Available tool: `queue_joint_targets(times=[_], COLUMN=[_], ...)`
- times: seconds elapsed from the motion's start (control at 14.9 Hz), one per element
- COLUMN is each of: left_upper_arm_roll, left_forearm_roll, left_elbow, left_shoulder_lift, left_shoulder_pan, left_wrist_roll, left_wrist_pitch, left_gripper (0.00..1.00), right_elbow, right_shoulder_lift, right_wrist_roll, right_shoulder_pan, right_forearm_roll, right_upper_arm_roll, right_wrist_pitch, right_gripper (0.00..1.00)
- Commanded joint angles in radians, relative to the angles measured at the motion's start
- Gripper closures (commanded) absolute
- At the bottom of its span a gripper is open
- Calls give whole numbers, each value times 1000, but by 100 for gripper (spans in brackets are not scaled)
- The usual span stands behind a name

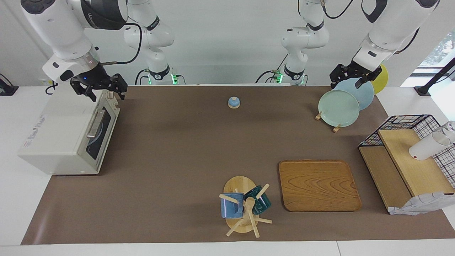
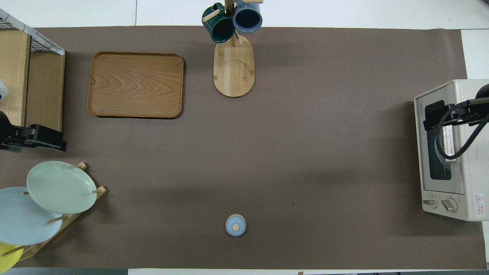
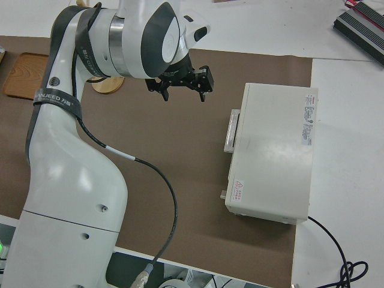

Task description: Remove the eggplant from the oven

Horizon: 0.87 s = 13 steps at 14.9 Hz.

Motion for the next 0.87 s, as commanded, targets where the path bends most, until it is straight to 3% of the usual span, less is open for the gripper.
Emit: queue_joint_targets(times=[0.0, 0.54, 0.6, 0.67, 0.74, 0.81], left_upper_arm_roll=[-3, -3, -3, -3, -3, -3], left_forearm_roll=[-1, -1, -1, -1, -1, -1], left_elbow=[-3, -3, -3, -3, -3, -3], left_shoulder_lift=[-13, -13, -13, -13, -13, -13], left_shoulder_pan=[9, 9, 9, 9, 9, 9], left_wrist_roll=[-4, -4, -4, -4, -4, -4], left_wrist_pitch=[-3, -5, -5, -3, -3, -3], left_gripper=[0, 0, 0, 0, 0, 0], right_elbow=[3, -14, -34, -49, -71, -95], right_shoulder_lift=[-3, -9, -18, -23, -33, -43], right_wrist_roll=[-16, -16, -15, -11, -21, -31], right_shoulder_pan=[5, -25, -24, -24, -25, -27], right_forearm_roll=[16, 34, 35, 35, 35, 35], right_upper_arm_roll=[-9, -12, -12, -10, -10, -10], right_wrist_pitch=[11, 62, 89, 103, 108, 111], right_gripper=[0, 0, 26, 65, 89, 100])
